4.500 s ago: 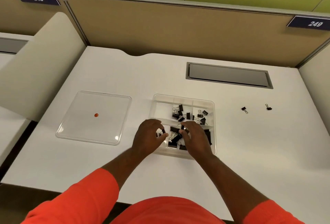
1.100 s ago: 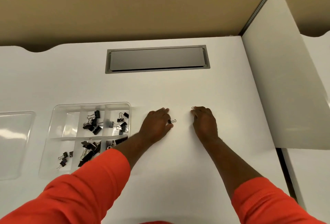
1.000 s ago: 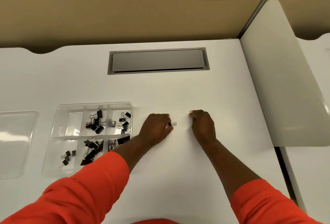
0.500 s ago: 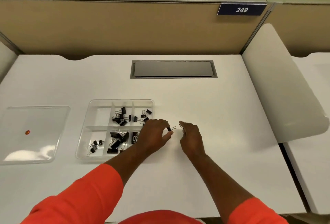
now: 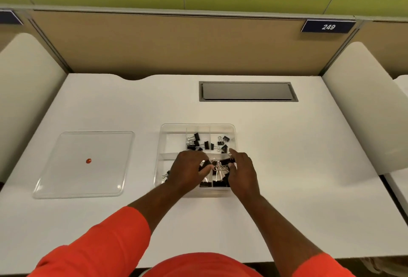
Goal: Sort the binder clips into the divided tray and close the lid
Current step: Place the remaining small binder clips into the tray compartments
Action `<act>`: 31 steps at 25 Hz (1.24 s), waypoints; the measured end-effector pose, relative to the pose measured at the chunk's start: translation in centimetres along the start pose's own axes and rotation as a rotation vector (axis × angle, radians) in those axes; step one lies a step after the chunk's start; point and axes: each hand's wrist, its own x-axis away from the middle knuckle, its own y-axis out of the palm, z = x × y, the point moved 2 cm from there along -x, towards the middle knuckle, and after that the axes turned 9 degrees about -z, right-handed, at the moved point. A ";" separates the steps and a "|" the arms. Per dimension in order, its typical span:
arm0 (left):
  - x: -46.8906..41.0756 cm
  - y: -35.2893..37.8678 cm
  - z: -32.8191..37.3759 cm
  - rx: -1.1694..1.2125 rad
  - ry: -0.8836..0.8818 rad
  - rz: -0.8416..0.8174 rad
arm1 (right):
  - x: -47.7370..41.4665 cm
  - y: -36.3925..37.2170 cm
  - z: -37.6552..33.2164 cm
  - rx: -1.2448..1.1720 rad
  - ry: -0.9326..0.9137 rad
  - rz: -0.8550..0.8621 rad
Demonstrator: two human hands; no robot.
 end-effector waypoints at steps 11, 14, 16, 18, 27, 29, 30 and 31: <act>7.0 -3.9 -10.2 -0.013 -0.048 0.016 | 1.8 7.6 -8.0 0.042 -0.016 -0.023; 7.6 -3.5 -11.5 -0.011 -0.080 -0.004 | 1.8 8.1 -9.1 0.046 -0.030 -0.035; 8.0 -3.0 -12.0 -0.038 -0.093 -0.051 | 1.7 8.4 -9.3 0.061 -0.025 -0.050; 8.4 -2.8 -12.3 -0.052 -0.103 -0.081 | 1.6 8.7 -9.4 0.073 -0.032 -0.060; 8.8 -3.6 -13.7 -0.059 -0.150 -0.106 | 1.0 10.9 -11.3 0.112 -0.144 -0.081; 8.8 -3.8 -13.8 -0.062 -0.157 -0.109 | 1.1 11.1 -11.4 0.136 -0.175 -0.084; 8.8 -3.9 -13.8 -0.067 -0.159 -0.109 | 1.2 11.1 -11.5 0.161 -0.182 -0.086; 8.8 -4.1 -13.8 -0.073 -0.160 -0.113 | 1.3 11.0 -11.5 0.184 -0.176 -0.095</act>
